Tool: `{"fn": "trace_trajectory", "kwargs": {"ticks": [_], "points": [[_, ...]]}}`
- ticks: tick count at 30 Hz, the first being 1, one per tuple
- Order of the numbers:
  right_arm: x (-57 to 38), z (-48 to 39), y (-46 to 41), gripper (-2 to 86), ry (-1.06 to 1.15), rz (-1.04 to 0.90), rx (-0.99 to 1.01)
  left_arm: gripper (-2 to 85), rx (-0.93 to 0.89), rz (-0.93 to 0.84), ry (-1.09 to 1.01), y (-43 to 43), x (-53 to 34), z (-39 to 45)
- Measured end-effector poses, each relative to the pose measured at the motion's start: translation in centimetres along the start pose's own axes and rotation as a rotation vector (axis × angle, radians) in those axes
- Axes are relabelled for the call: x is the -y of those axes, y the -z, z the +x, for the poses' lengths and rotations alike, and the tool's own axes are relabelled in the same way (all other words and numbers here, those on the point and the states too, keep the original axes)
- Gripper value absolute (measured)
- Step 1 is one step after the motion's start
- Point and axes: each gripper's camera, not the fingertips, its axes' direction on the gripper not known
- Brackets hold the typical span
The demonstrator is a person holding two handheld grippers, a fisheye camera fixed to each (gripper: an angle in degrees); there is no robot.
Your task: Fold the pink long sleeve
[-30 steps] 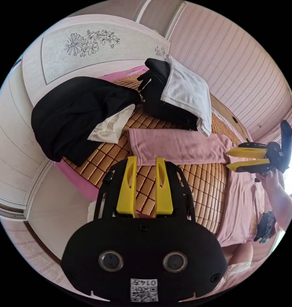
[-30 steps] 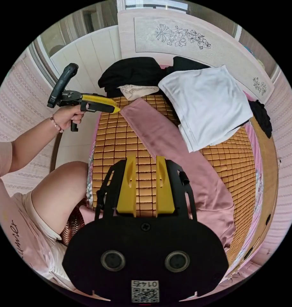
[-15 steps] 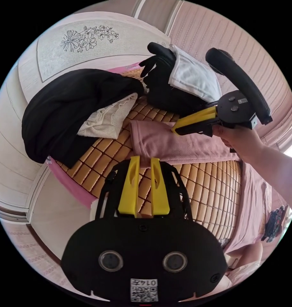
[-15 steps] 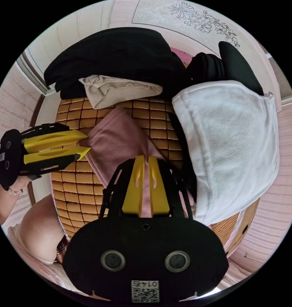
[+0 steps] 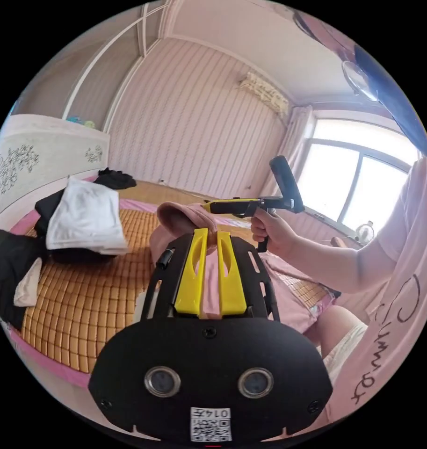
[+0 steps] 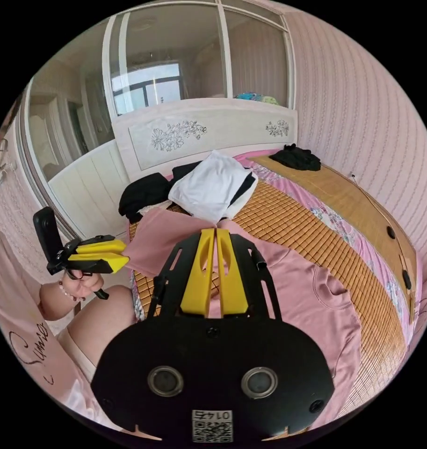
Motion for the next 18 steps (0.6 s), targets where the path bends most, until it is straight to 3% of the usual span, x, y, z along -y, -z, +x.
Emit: {"fn": "trace_trajectory", "kwargs": {"ticks": [3,6,8,12,18], "points": [[-5.6,2.4,9.3,0.2,-0.072,0.062,-0.15,4.4,-0.244,0.028,-0.122,-3.0,2.2,6.3],[-13.2,5.0,13.9,0.6,-0.22,-0.049,-0.257,5.1,-0.438,-0.14,-0.197,-8.0,1.3,12.1],[-21.0,7.3,14.3,1.3,-0.369,-0.217,-0.358,6.7,-0.547,-0.343,-0.205,-12.3,-2.0,15.4],[-31.6,9.8,13.2,5.0,-0.579,-0.441,-0.344,7.1,-0.503,-0.611,-0.248,-16.7,-7.2,17.9],[-37.9,12.4,11.8,9.6,-0.711,-0.43,-0.252,7.3,-0.442,-0.849,-0.294,-22.5,-10.6,20.8]]}}
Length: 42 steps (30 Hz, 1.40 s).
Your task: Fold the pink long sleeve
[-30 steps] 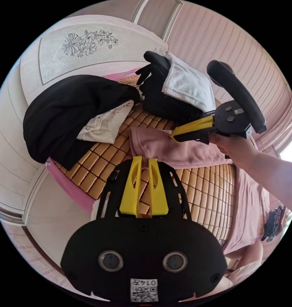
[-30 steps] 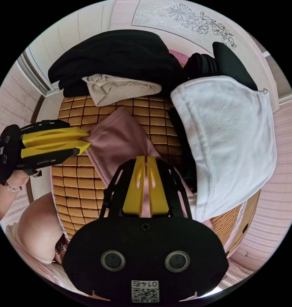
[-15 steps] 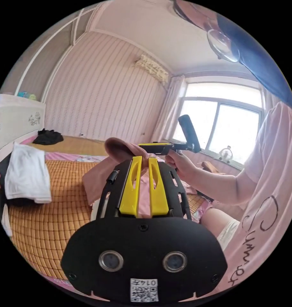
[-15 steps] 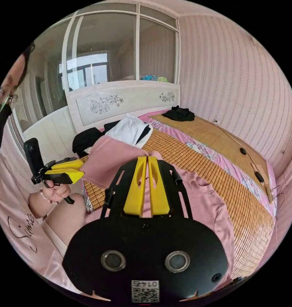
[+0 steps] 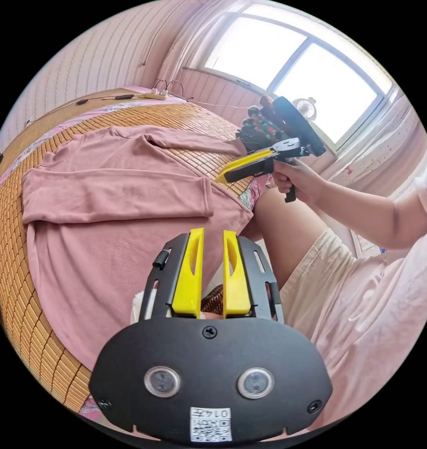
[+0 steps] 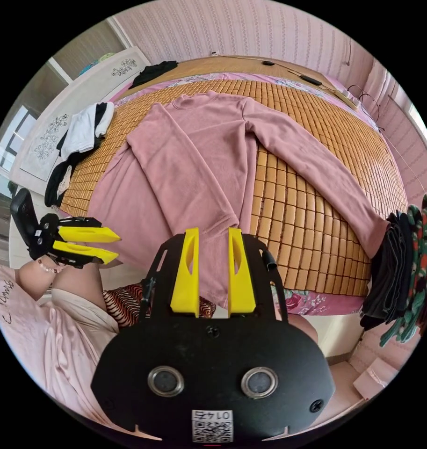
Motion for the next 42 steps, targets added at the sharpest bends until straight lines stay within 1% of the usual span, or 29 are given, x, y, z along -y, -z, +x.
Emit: {"fn": "trace_trajectory", "kwargs": {"ticks": [3,6,9,10,11,12,13,14,15,17,18,21,24,26,27,29,30,32,35,39,40,42], "points": [[0.9,2.0,-1.6,10.9,-0.038,0.002,0.015,8.3,0.04,-0.025,-0.035,-2.7,2.9,0.9],[2.0,3.8,-3.5,10.0,-0.077,-0.01,0.011,8.9,0.059,-0.06,-0.062,-6.2,6.3,1.8],[3.0,5.1,-5.6,5.5,-0.092,-0.067,0.033,7.7,0.112,-0.17,-0.09,-10.5,9.1,2.0],[3.2,5.2,-5.6,4.1,-0.075,-0.065,0.031,5.9,0.171,-0.206,-0.096,-11.7,9.7,1.8],[3.3,5.3,-5.4,3.5,-0.058,-0.065,0.021,3.1,0.17,-0.199,-0.133,-11.7,10.1,1.9],[3.4,5.3,-5.1,3.2,-0.048,-0.067,0.022,1.7,0.15,-0.214,-0.136,-11.6,10.4,1.9],[3.6,5.4,-4.5,2.9,-0.03,-0.07,0.041,0.7,0.124,-0.19,-0.15,-10.7,10.7,2.0],[3.6,5.6,-3.8,2.8,-0.022,-0.067,0.046,0.1,0.102,-0.136,-0.19,-9.5,10.7,2.5],[3.6,5.8,-3.5,2.8,-0.018,-0.069,0.043,0.0,0.086,-0.12,-0.203,-9.0,10.7,2.6],[3.9,6.8,-4.3,3.0,-0.017,-0.124,0.061,0.2,0.0,-0.092,-0.187,-8.8,10.8,2.2],[4.0,7.2,-4.9,3.2,-0.019,-0.149,0.069,0.6,-0.012,-0.095,-0.174,-9.1,10.8,1.9],[4.5,8.6,-7.7,5.0,-0.035,-0.211,0.093,3.4,0.016,-0.103,-0.104,-9.2,10.4,-0.1],[6.1,8.8,-7.0,6.4,0.002,-0.193,0.004,5.0,0.106,-0.042,-0.036,-5.6,9.0,-3.1],[9.3,7.7,-6.2,6.4,0.097,-0.137,-0.055,5.3,0.26,0.019,0.073,-1.9,7.5,-6.9],[10.5,7.2,-6.2,6.4,0.131,-0.118,-0.057,5.2,0.312,0.034,0.101,-1.0,7.1,-8.0],[16.2,4.3,-6.7,7.0,0.272,-0.023,-0.024,4.7,0.51,0.067,0.196,1.7,6.1,-12.2],[17.8,3.4,-6.9,7.3,0.309,0.0,-0.005,4.6,0.536,0.069,0.227,2.1,6.0,-13.3],[24.2,-0.6,-8.4,8.2,0.441,0.08,0.065,5.7,0.565,0.066,0.299,3.0,6.4,-17.1],[31.5,-4.7,-11.2,9.2,0.516,0.131,0.112,7.3,0.592,0.034,0.279,2.0,8.2,-19.6],[38.3,-8.2,-15.8,12.6,0.52,0.105,0.089,8.4,0.596,-0.02,0.284,0.0,10.3,-22.5],[40.0,-8.8,-17.6,12.4,0.51,0.077,0.076,7.7,0.59,-0.029,0.301,-0.3,10.8,-23.5],[41.9,-9.3,-20.3,9.2,0.497,0.001,0.073,4.9,0.573,-0.057,0.335,-0.9,11.0,-24.9]]}}
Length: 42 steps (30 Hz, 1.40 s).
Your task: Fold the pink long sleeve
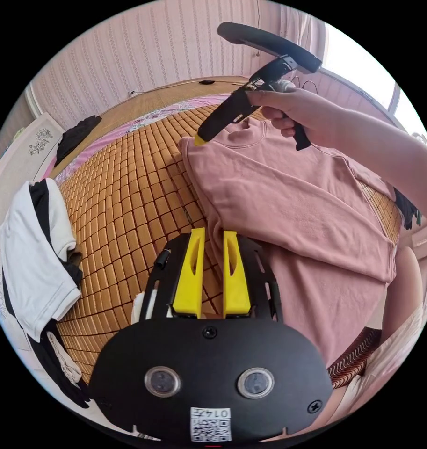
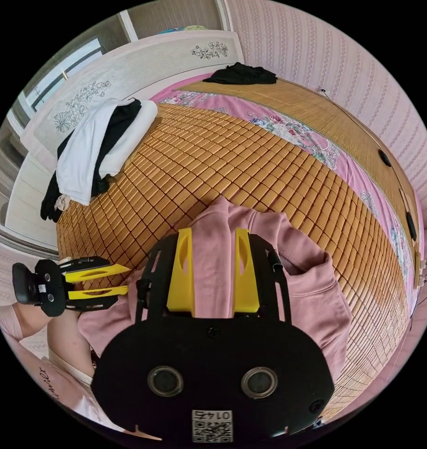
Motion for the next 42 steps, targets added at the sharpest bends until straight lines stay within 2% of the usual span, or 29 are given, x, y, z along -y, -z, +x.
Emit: {"fn": "trace_trajectory", "kwargs": {"ticks": [2,5,7,10,11,16,19,22,24,26,29,35,42], "points": [[1.0,0.3,-1.4,1.3,0.005,-0.031,0.005,0.4,-0.061,0.042,0.029,0.0,-0.2,-0.9],[1.0,-0.1,-0.5,0.0,0.033,0.058,0.002,-0.7,-0.057,0.131,0.099,1.2,-1.2,-2.2],[1.2,-0.1,-1.3,-0.2,0.022,0.067,-0.004,-0.9,-0.093,0.151,0.166,0.8,-1.6,-3.4],[1.4,-0.5,-5.3,0.1,0.014,-0.023,-0.035,-0.9,-0.135,0.067,0.235,-2.2,-1.5,-4.2],[1.1,-0.7,-6.3,0.5,0.014,-0.035,-0.053,-0.9,-0.152,0.104,0.257,-2.4,-1.6,-4.4],[-1.9,-0.2,-3.4,6.9,-0.024,0.099,0.017,-0.5,-0.184,0.09,0.325,-1.8,-1.0,-5.0],[-9.4,0.8,1.7,6.5,-0.078,0.29,0.015,-0.8,-0.097,0.141,0.333,0.8,-1.5,-4.6],[-20.8,1.2,5.6,6.2,-0.152,0.367,-0.048,-1.0,-0.09,0.188,0.295,3.4,-2.0,-3.6],[-29.0,1.3,6.7,6.3,-0.253,0.368,-0.1,-1.0,-0.106,0.192,0.24,4.5,-1.6,-2.0],[-40.0,1.3,7.0,6.4,-0.427,0.311,-0.213,-1.0,-0.113,0.184,0.144,5.3,-0.2,1.2],[-51.6,1.5,7.2,7.1,-0.645,0.229,-0.389,-0.9,-0.185,0.181,-0.001,5.5,3.1,6.5],[-66.1,4.3,8.8,13.4,-1.021,0.296,-0.509,1.3,-0.295,0.209,-0.303,4.7,11.7,19.5],[-74.5,5.1,7.5,14.0,-1.218,0.339,-0.537,5.3,-0.395,0.143,-0.504,1.1,20.1,32.6]]}}
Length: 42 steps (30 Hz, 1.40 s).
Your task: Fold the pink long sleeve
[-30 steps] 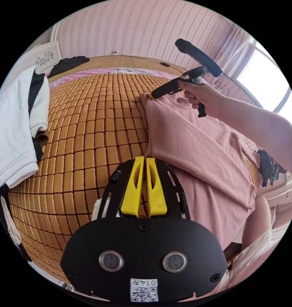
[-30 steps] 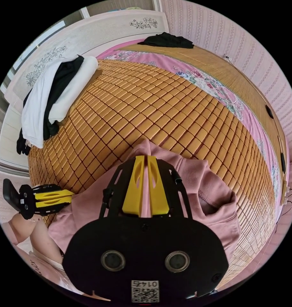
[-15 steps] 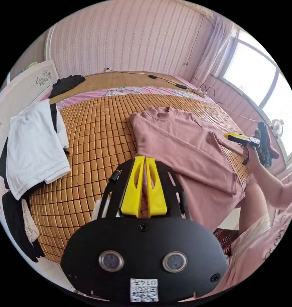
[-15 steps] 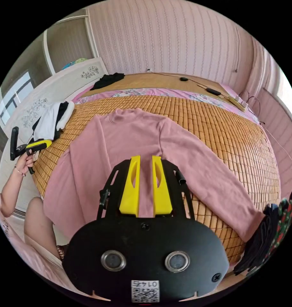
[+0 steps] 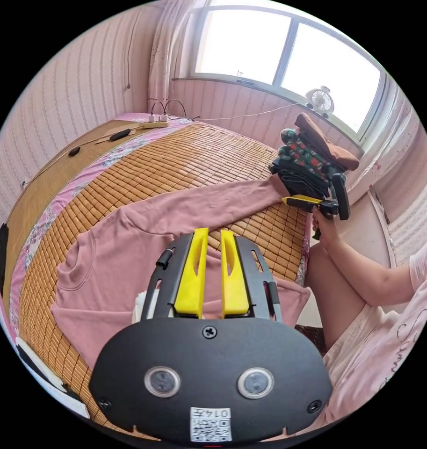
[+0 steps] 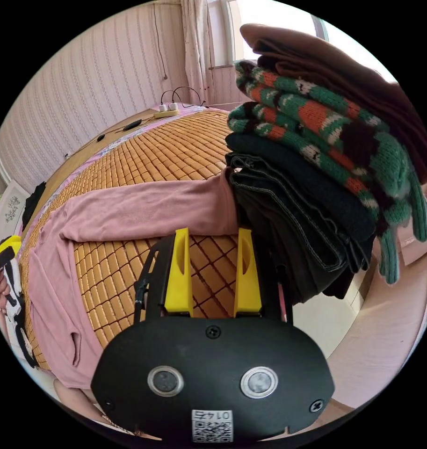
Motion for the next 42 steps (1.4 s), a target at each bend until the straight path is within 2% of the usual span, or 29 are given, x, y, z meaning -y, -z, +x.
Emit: {"fn": "trace_trajectory", "kwargs": {"ticks": [3,11,18,21,25,28,32,36,42], "points": [[-0.8,1.9,-1.3,13.9,-0.033,-0.023,0.066,5.7,-0.024,-0.034,-0.043,-3.9,4.3,1.9],[-3.8,6.9,-1.7,6.5,-0.155,0.021,0.101,7.5,0.02,-0.126,-0.201,-13.5,13.1,6.9],[-4.9,8.9,-2.4,10.8,-0.187,0.034,0.169,9.9,0.008,-0.177,-0.24,-19.2,18.1,9.4],[-4.9,8.7,-2.9,8.8,-0.167,0.018,0.1,10.6,0.019,-0.201,-0.246,-21.4,19.5,10.3],[-5.0,8.9,-3.1,6.8,-0.166,0.017,0.074,10.6,0.079,-0.339,-0.262,-24.5,19.7,11.0],[-5.0,9.3,-3.1,6.1,-0.178,0.031,0.106,9.2,0.062,-0.303,-0.236,-24.3,19.3,10.8],[-4.6,8.6,-3.0,5.1,-0.133,0.05,0.15,2.6,0.027,-0.273,-0.181,-23.5,18.3,10.2],[-4.1,7.6,-2.4,3.8,-0.076,0.095,0.186,0.9,0.021,-0.24,-0.109,-21.6,16.9,9.1],[-3.0,5.5,-0.3,2.7,0.038,0.213,0.313,0.3,0.002,-0.077,-0.024,-14.1,13.6,6.8]]}}
